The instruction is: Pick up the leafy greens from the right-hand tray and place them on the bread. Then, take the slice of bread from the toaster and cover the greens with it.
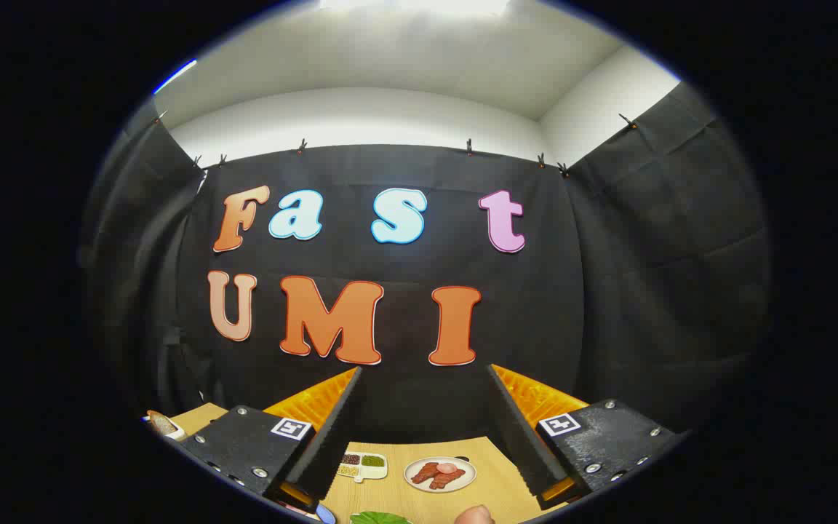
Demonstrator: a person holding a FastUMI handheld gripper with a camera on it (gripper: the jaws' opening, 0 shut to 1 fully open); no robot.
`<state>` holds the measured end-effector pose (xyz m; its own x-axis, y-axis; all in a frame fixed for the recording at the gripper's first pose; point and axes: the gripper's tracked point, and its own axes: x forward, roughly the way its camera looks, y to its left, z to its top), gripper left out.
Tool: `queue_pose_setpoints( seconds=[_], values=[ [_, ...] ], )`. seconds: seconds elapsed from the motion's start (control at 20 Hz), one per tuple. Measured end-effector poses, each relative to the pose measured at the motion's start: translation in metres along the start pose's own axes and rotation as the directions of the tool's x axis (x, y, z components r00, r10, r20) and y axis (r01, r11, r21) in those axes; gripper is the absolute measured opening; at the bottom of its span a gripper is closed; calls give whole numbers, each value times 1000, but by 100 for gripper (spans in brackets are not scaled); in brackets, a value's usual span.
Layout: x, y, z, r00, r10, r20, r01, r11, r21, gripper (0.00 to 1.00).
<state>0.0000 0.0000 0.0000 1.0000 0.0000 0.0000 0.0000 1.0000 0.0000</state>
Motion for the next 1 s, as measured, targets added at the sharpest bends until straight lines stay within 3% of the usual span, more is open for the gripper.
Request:
queue_pose_setpoints(
  seconds=[0.7, 1.0],
  values=[
    [-8, -3, -5, 999, -12, -30, 12, 1000, 3, 98],
    [-9, 5, -28, 997, 3, -78, -4, 1000, -15, 98]
  ],
)
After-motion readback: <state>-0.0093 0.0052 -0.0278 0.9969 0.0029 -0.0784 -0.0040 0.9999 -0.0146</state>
